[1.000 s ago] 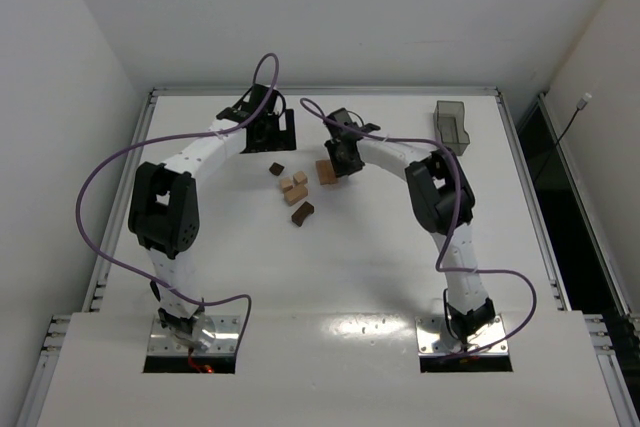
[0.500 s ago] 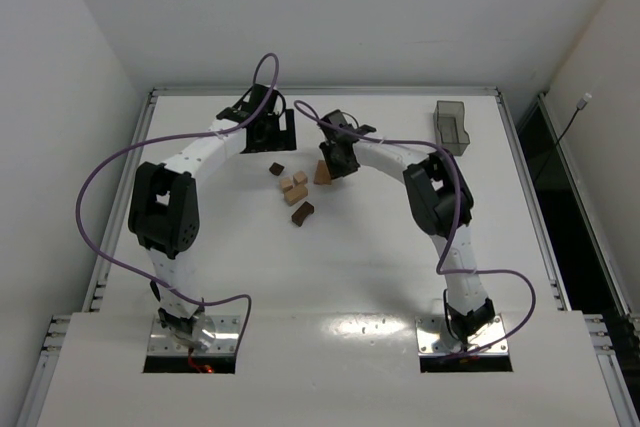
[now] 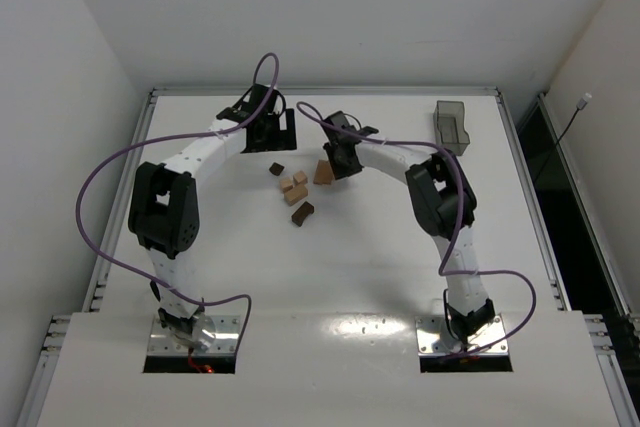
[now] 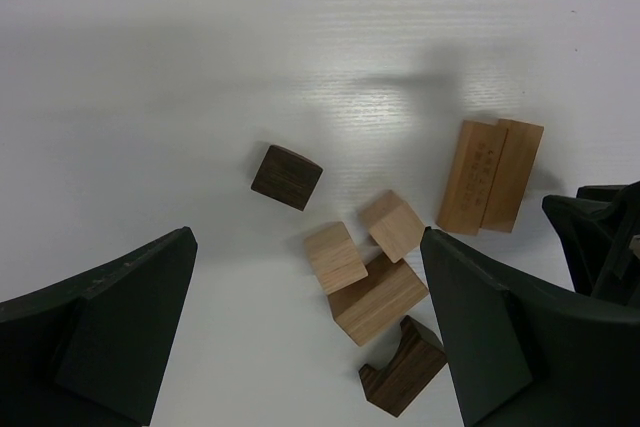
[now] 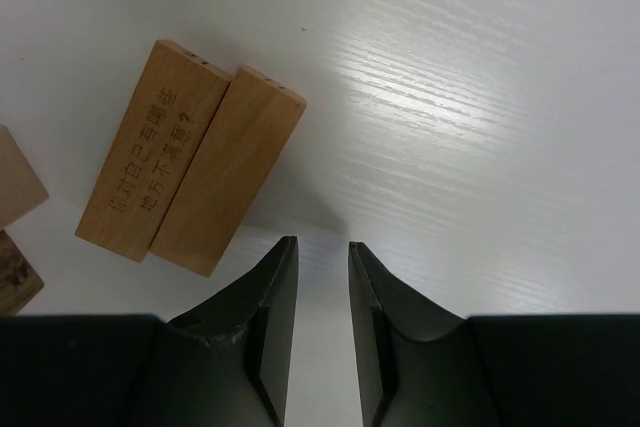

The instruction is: Build the wood block tower

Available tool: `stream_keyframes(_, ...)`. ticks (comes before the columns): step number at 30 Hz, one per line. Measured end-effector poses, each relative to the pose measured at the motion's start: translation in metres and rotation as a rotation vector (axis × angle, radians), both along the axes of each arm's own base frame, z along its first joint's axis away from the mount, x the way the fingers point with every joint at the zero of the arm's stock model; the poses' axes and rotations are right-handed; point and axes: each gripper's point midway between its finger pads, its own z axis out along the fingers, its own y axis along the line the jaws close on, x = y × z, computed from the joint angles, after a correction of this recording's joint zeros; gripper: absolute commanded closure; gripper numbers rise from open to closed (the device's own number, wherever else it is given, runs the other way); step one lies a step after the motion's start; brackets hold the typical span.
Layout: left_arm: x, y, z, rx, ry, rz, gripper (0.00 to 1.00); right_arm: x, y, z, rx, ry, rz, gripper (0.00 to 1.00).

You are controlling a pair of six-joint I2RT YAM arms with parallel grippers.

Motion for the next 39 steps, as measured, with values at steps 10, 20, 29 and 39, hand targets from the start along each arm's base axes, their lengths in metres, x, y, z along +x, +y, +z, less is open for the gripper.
stream_keyframes(10, 0.0, -0.001, 0.0, -0.004, 0.002, -0.004, 0.06, 0.028, 0.005, 0.022, 0.021, -0.076, -0.024, 0.76)
stream_keyframes(20, 0.0, -0.001, 0.0, -0.004, 0.002, -0.004, 0.06, 0.028, 0.002, 0.007, 0.004, -0.05, -0.028, 0.77)
stream_keyframes(29, -0.002, 0.0, -0.004, -0.002, 0.006, -0.003, 0.06, 0.012, -0.028, 0.02, -0.036, -0.056, -0.06, 0.77)
stream_keyframes(39, -0.058, 0.006, -0.028, 0.023, 0.089, -0.165, 0.04, 0.006, -0.053, 0.135, -0.001, -0.264, 0.039, 0.36)
